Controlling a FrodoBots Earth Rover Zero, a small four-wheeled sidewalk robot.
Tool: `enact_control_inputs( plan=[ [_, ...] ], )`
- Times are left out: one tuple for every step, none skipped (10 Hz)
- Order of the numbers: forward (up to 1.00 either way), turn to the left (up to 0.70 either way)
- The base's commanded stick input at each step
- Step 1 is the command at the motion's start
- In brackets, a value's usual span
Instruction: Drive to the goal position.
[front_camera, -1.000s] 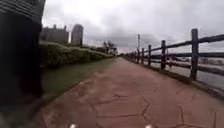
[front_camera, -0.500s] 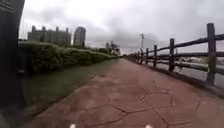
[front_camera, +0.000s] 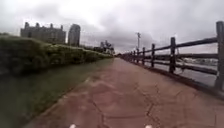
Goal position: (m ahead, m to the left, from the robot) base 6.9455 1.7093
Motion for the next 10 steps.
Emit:
enact_control_inputs(
  plan=[
    [0.93, -0.05],
    [0.93, 0.0],
    [0.93, 0.0],
    [0.93, 0.0],
    [0.93, 0.0],
    [0.93, 0.0],
    [0.93, 0.0],
    [0.93, 0.0],
    [0.93, 0.0],
    [0.93, 0.0]
  ],
)
